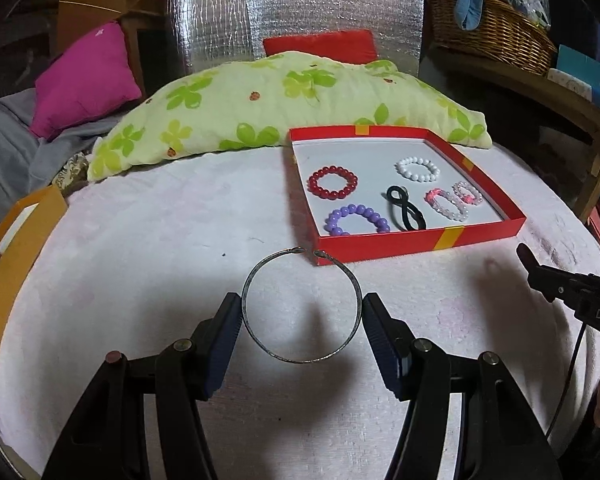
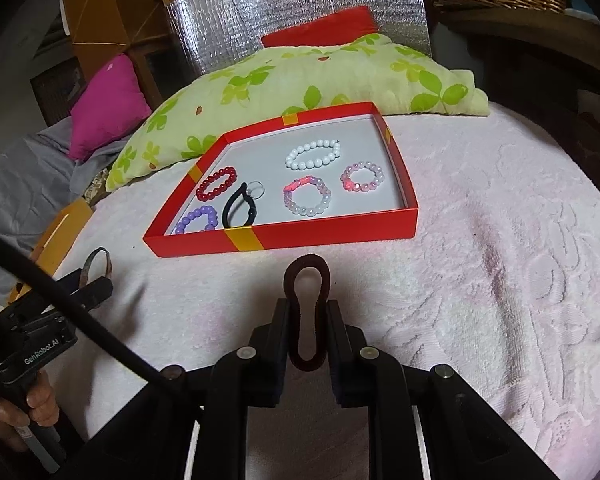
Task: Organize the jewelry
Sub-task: 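Release the silver bangle into the tray while the right gripper releases the maroon tie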
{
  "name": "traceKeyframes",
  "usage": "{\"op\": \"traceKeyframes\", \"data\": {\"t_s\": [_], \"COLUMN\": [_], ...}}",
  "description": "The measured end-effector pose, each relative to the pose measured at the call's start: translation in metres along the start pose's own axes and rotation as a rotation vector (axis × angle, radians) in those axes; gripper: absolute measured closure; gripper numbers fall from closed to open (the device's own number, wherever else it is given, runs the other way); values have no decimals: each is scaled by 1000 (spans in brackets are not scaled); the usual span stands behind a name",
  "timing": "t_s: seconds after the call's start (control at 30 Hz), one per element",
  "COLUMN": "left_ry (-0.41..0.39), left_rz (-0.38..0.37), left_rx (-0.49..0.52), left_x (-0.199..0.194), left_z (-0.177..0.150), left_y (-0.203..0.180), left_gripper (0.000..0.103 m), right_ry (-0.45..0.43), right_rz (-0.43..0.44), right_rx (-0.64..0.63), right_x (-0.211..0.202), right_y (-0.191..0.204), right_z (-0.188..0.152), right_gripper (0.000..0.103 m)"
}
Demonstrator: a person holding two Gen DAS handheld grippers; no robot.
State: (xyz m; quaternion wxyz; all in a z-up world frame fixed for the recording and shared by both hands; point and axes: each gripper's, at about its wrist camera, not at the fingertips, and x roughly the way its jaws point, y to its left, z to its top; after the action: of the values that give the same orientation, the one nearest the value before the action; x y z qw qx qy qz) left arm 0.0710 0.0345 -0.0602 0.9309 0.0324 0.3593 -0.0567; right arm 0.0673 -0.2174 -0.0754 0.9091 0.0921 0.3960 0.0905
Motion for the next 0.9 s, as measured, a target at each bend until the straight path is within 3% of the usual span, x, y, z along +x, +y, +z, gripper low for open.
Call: {"op": "traceKeyframes", "data": {"t_s": [0.5, 0.77, 0.9], "left_ry": [8, -45, -47], "left_rz": [19, -52, -129], "left_rx": [15, -27, -34], "left_x": [9, 16, 39], "left_z": [6, 59, 90], "left_y": [-2, -5, -17], "left_gripper": [40, 40, 40], "right_ry": [-36, -38, -27], "right_rz": [84, 90, 98], "right_rx": [-46, -28, -6], "right_x": [13, 42, 62], "right_y": [16, -3, -12], "right_z": [54, 96, 119], "right_gripper": [84, 84, 84]}}
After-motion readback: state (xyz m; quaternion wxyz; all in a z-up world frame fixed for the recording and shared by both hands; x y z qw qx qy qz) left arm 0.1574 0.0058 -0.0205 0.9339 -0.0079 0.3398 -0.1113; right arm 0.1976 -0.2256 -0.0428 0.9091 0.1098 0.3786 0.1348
